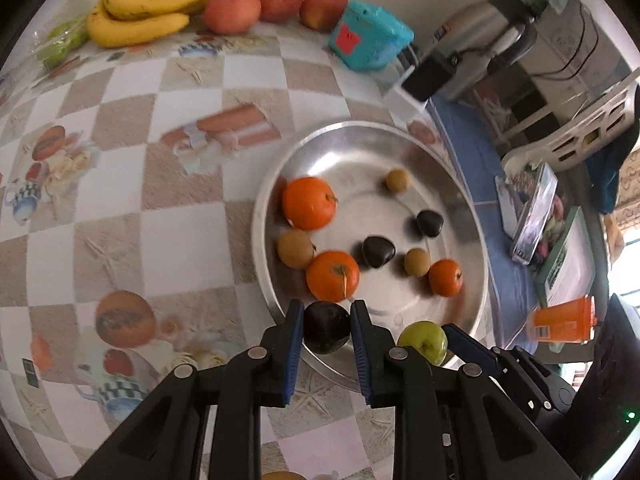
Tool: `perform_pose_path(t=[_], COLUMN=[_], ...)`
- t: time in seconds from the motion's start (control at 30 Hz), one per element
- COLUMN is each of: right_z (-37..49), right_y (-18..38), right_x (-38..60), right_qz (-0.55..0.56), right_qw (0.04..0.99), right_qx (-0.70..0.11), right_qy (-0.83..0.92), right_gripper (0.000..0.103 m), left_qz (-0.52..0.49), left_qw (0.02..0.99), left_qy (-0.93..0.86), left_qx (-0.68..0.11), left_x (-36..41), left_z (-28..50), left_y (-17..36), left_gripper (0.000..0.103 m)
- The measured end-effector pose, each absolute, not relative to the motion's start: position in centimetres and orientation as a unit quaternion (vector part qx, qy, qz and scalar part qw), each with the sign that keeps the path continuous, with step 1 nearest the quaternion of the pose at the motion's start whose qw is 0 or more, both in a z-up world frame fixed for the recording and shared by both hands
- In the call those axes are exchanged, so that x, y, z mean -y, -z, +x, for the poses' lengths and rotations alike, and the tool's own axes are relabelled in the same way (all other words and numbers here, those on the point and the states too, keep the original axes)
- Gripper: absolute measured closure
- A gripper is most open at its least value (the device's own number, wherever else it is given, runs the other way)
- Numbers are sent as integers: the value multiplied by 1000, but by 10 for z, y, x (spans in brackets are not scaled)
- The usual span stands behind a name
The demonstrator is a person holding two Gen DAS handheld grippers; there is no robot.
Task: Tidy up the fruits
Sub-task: 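Carry the plum and pear over the plate and open both tools, then withdraw both open tools from the plate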
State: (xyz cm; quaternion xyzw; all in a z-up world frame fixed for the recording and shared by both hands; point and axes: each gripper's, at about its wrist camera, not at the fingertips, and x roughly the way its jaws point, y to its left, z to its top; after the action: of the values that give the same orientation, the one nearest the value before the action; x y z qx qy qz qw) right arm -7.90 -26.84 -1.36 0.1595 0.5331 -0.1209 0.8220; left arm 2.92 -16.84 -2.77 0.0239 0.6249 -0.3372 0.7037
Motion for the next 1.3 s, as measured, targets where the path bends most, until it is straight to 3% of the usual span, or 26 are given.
perform_pose_path(t=[0.17,0.33,0.47,0.53,0.73,0.83,1.3], right_z=[-88,-91,-97,-102,-109,-110,-114], right_y=[21,17,13,9,2,1,-12], right_x=[273,273,270,267,250,241,226], right_qz=[171,168,165,164,161,161,152], right_qw=[818,821,823,826,834,838,850], right_qx=[-536,-533,-530,-525,-514,-509,-487], right_qy=[119,119,120,123,118,118,135], right_gripper=[58,58,57,47,21,14,13], left_qz=[13,2,-3,8,107,134,173], left_qw=[695,700,710,729,798,815,842], left_qy=[337,332,316,295,178,148,104], left_qx=[-635,-632,-629,-618,-566,-544,-500], left_x=[167,160,145,135,102,88,60], left_z=[27,26,25,23,14,10,-17], left_y=[36,32,29,25,20,15,-1], left_gripper=[73,48,45,31,3,2,2])
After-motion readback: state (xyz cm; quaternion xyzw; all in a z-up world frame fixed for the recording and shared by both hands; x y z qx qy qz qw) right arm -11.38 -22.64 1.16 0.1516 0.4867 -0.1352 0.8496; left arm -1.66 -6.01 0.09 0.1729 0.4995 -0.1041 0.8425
